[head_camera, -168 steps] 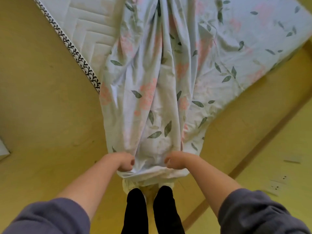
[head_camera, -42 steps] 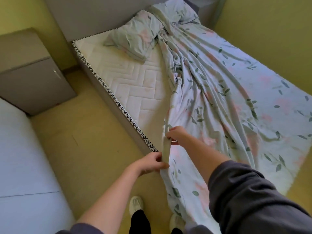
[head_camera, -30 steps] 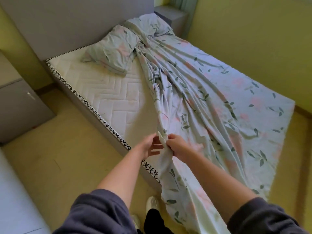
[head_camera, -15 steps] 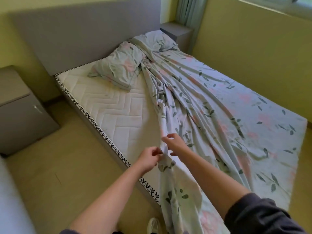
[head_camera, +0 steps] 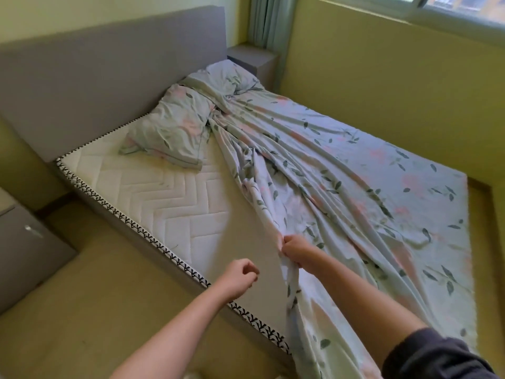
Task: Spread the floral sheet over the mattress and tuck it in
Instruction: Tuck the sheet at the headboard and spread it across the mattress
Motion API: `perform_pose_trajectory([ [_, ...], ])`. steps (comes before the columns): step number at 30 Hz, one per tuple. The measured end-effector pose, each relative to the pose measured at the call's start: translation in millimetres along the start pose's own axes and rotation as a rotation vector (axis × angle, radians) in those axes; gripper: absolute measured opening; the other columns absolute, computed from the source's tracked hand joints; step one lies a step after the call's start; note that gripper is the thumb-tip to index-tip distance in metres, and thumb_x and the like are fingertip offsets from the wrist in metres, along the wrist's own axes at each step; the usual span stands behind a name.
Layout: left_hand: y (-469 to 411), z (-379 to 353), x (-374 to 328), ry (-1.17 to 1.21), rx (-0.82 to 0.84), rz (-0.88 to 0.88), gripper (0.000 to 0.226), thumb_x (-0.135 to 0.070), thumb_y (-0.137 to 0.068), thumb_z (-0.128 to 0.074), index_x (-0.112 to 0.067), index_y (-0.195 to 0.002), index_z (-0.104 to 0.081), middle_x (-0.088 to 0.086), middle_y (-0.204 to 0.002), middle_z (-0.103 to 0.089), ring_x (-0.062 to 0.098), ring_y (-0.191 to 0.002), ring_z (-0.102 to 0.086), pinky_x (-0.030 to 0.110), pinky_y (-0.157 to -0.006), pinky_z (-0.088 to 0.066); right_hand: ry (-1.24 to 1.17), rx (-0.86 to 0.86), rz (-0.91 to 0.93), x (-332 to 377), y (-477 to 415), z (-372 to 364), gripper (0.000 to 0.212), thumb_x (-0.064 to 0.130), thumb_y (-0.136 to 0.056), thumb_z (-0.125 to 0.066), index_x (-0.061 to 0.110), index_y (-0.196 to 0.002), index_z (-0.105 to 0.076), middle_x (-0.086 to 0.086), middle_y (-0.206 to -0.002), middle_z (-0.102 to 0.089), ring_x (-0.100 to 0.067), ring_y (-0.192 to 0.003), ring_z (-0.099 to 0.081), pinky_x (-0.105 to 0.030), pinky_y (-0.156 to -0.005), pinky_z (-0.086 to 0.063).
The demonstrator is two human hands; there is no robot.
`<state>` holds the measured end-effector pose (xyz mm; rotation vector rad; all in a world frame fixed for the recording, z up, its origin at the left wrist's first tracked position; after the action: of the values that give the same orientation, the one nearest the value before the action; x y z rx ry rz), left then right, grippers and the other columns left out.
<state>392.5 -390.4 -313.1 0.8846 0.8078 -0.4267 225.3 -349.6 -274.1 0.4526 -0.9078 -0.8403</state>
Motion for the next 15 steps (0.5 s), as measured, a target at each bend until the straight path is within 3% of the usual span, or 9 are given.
perform_pose_trajectory([
  [3, -42.9, 30.7, -23.4, -0.239, -0.135, -0.138, 0.032, -0.012, -0.087, -0.055, -0.016, -0.118, -0.056, 0.004, -0.118, -0.060, 0.020, -0.107, -0.058, 0.026, -0.092, -0.044, -0.160, -0.056, 0.036, 17.1, 6.9, 8.0, 0.031, -0.002, -0.083, -0.039, 0.005, -0.093, -0.067, -0.010, -0.080, -0.057, -0.018, -0.069, -0.050, -0.029, -0.062, -0.042],
  [5, -69.4, 32.0, -51.7, -0.329, -0.142, -0.282, 0.048, -0.018, -0.085, -0.060, -0.015, -0.131, -0.046, 0.007, -0.130, -0.049, 0.024, -0.118, -0.050, 0.031, -0.100, -0.040, -0.227, -0.087, 0.061, 24.4, 16.3, 18.2, 0.021, 0.011, -0.089, -0.043, 0.008, -0.084, -0.063, -0.008, -0.077, -0.053, -0.016, -0.066, -0.046, -0.029, -0.063, -0.038],
  [9, -105.6, 20.6, -96.1, -0.589, -0.289, -0.502, 0.030, -0.026, -0.090, -0.052, -0.019, -0.119, -0.050, 0.006, -0.120, -0.052, 0.028, -0.104, -0.056, 0.038, -0.083, -0.045, -0.227, 0.006, 0.225, 24.4, 25.7, 46.6, 0.033, 0.035, -0.085, -0.063, 0.002, -0.089, -0.059, -0.006, -0.080, -0.052, -0.017, -0.072, -0.046, -0.031, -0.067, -0.037],
  [12, -123.5, 30.1, -104.4, -0.616, -0.409, -0.576, 0.016, -0.016, -0.089, -0.051, -0.018, -0.103, -0.058, 0.005, -0.107, -0.060, 0.028, -0.096, -0.059, 0.037, -0.077, -0.044, -0.108, 0.004, 0.281, 19.8, 33.1, 70.2, 0.037, 0.033, -0.078, -0.071, 0.002, -0.092, -0.059, -0.002, -0.080, -0.053, -0.014, -0.072, -0.049, -0.032, -0.070, -0.038],
  [15, -147.2, 65.7, -101.9, -0.690, -0.481, -0.547, 0.023, -0.002, -0.085, -0.046, -0.014, -0.097, -0.061, 0.009, -0.103, -0.062, 0.031, -0.095, -0.061, 0.036, -0.075, -0.045, -0.067, -0.066, 0.270, 11.5, 42.3, 85.2, 0.027, 0.025, -0.081, -0.069, 0.006, -0.100, -0.062, -0.002, -0.082, -0.055, -0.012, -0.072, -0.050, -0.029, -0.070, -0.042],
])
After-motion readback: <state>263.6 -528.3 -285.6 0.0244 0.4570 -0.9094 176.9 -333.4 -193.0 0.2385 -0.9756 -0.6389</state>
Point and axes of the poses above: each hand's wrist, its own y-axis away from the middle knuckle, its own z-axis out of the back of the hand, x = y × z, the point moved 1 cm from there along -y, towards the middle knuckle
